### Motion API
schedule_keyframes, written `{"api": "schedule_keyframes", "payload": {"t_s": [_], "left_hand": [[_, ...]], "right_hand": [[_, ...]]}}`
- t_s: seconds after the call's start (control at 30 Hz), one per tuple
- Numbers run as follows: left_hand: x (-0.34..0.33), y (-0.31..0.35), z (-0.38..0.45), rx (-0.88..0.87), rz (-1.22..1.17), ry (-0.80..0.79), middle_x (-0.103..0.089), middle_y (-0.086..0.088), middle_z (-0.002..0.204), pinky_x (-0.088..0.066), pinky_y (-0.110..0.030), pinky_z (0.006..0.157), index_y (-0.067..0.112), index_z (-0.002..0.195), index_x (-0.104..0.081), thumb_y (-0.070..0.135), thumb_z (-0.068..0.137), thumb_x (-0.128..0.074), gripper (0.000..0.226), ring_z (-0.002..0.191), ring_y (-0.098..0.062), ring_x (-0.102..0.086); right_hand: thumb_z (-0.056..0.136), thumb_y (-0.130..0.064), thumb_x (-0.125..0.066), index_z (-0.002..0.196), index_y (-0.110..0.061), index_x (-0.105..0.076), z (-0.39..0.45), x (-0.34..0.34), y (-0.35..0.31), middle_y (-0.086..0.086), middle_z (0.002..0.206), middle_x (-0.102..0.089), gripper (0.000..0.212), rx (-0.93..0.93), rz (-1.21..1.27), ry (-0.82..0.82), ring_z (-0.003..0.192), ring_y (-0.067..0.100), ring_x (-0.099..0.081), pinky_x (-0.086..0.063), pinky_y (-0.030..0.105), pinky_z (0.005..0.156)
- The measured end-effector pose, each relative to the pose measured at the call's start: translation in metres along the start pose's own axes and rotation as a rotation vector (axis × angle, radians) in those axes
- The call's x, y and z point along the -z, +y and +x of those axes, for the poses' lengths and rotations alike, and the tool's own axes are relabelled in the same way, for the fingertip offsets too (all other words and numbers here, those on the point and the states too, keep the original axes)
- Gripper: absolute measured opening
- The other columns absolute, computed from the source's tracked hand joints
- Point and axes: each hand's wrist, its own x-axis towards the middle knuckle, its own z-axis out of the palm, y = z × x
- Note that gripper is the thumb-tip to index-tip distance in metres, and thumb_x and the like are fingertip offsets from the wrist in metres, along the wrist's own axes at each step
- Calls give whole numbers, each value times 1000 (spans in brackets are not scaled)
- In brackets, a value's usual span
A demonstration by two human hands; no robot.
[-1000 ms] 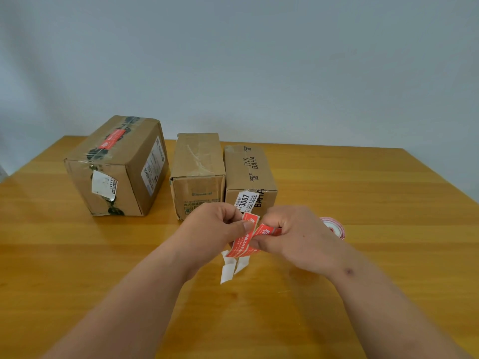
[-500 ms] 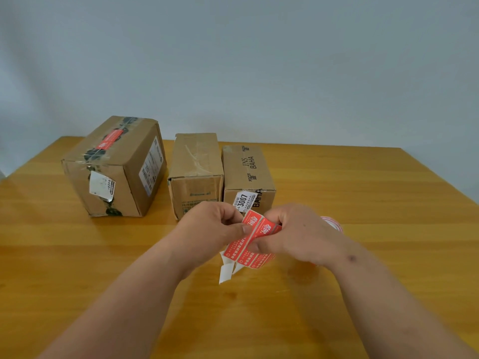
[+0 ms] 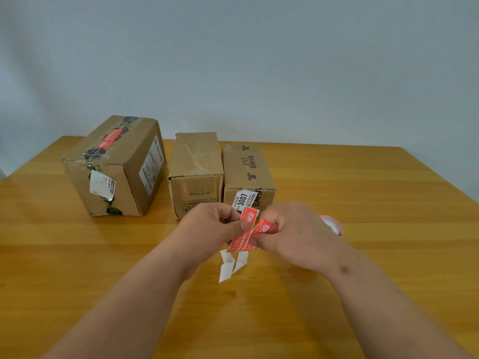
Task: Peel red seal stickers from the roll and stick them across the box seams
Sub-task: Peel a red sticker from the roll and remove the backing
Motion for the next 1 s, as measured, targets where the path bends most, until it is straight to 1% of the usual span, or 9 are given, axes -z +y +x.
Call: {"api": "schedule_keyframes", "payload": {"t_s": [0.1,0.2,0.3,0.37,0.5,0.6,0.8,0.9,1.0], "left_hand": [[1,0,0,-3,-17,1,-75,2,80,-51,-19,66,13,86,-71,28,88,-67,16,76,-8,-71],[2,2,-1,-14,-43,-2,-75,5,80,-51,-15,59,12,86,-70,29,88,-67,17,73,-5,-71],[0,4,-3,-41,-59,5,-75,4,80,-52,-15,60,10,87,-69,29,88,-67,20,72,-6,-72],[-2,4,-4,-64,-26,27,-75,4,80,-54,-15,61,11,87,-69,31,88,-67,21,73,-6,-72],[-3,5,-3,-73,17,14,-75,7,80,-53,-15,63,17,86,-72,34,88,-67,17,76,-6,-71],[-1,4,-2,-51,54,-41,-75,4,82,-56,-23,74,17,84,-73,31,87,-69,14,80,-11,-71],[-3,-2,0,-56,57,-22,-75,-2,82,-58,-35,81,12,85,-72,26,88,-68,15,82,-19,-71],[-5,-3,2,-45,11,-10,-75,-1,79,-57,-32,79,12,84,-71,26,89,-68,16,79,-16,-72],[-6,-4,3,-30,-52,-2,-75,-4,79,-57,-36,80,7,85,-70,25,88,-68,18,83,-23,-71]], "right_hand": [[73,-33,-77,59,-19,-58,-2,1,-1,-10,54,-53,28,-27,25,7,47,4,-43,-35,26,47],[67,-32,-84,71,-23,-62,-1,9,-1,-9,68,-67,24,-116,171,-40,55,-1,-59,-42,18,49],[65,-26,-86,87,-19,-64,-1,17,-2,-3,84,-73,32,-176,286,-128,73,7,-70,-56,23,64],[66,-24,-85,91,-15,-66,0,17,-3,-2,83,-74,32,-216,263,-171,72,9,-71,-56,24,68],[69,-25,-83,78,-21,-71,2,13,-4,-6,72,-73,15,-242,205,-168,65,7,-69,-50,16,55],[68,-27,-83,72,-25,-71,2,9,-2,-9,69,-70,13,-242,178,-145,63,3,-67,-47,16,53],[70,-26,-81,71,-25,-72,2,3,1,-5,71,-72,9,-200,173,-110,65,10,-68,-53,29,61],[74,-26,-78,61,-25,-64,2,3,1,-8,61,-64,19,-180,102,-86,51,3,-58,-43,22,49],[78,-25,-74,53,-26,-53,0,4,-1,-9,57,-57,32,-144,15,-52,48,2,-49,-36,20,46]]}}
